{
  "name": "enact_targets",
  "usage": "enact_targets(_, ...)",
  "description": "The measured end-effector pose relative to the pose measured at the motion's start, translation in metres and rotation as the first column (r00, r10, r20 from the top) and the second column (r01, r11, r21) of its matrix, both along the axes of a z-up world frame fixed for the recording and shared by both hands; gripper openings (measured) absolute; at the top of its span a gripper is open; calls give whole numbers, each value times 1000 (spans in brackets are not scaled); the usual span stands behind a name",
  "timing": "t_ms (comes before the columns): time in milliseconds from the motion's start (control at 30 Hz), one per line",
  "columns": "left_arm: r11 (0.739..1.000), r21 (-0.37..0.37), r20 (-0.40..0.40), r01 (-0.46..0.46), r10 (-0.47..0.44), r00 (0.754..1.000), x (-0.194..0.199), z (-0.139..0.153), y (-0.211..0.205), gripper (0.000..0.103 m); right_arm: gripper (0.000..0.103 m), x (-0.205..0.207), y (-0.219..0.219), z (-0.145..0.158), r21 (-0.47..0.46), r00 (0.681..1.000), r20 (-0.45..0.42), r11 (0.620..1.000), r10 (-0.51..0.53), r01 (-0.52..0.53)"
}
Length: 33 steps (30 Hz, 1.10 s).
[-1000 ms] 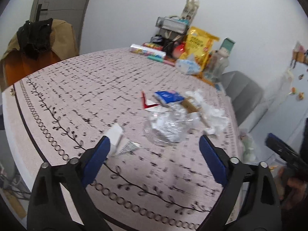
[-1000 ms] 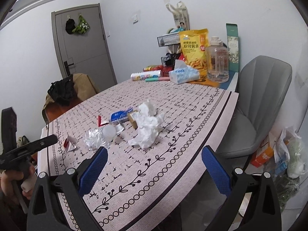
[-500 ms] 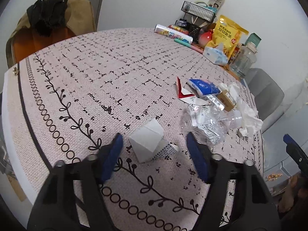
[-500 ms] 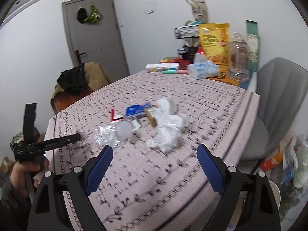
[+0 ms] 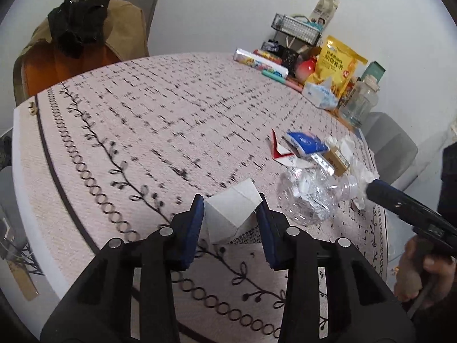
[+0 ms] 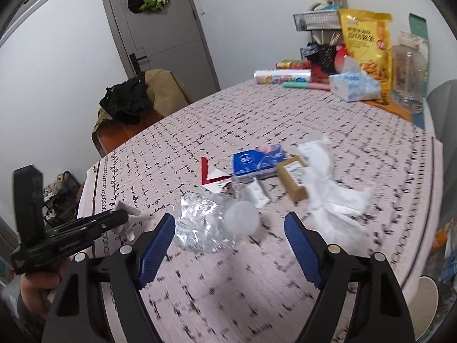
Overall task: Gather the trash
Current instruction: 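Grasp the white paper cup with the left gripper while the right grasps the plastic wrap, then carry the paper cup and plastic wrap to the bin with both grippers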
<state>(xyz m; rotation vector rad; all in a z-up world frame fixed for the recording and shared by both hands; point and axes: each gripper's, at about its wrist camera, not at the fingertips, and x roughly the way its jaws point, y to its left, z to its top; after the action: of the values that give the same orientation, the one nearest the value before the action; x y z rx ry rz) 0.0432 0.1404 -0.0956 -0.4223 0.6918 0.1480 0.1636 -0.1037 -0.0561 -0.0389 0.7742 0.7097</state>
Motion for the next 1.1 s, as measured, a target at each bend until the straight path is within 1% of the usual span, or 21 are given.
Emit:
enact_targets(133,1000,-3,17,-23,23,1000,-7,2,12,37,78,11,14,-9,-13,999,-33,1000,-9,9)
enact_targets(333,999,-11,27,-31,32,999,-10,1,19,37,77,27,27,-24,-24,995,-98,1000,-18,16)
enact_targets(400,999,-13,29,-30,31,999,-10,1,20,37,63,32,31,-29,-30,992,-127,999,-16,13)
enact_targets(433,1000,-13,28,-28,29,999,-10,0,20,37,57,34,31,-30,-32,990,-137,999,-18,14)
enact_targets(467,1000,-15,27,-27,28,999,-10,0,20,37,49,35,32,-31,-33,989,-145,999,-14,10)
enact_targets(567,1000,-15,28,-25,25,999,-10,0,19,37,43,30,31,-26,-24,992,-128,1000,5,-8)
enact_targets(767,1000,-3,38,-11,11,999,-9,6,11,37,33,13,27,-7,10,994,-86,998,64,-63)
enact_targets(967,1000,14,48,-2,1,999,-9,14,1,37,32,-8,17,11,50,994,-45,994,102,-100)
enact_targets(1100,1000,29,58,13,-14,998,-8,22,-10,37,32,-19,6,22,62,995,-10,993,101,-100)
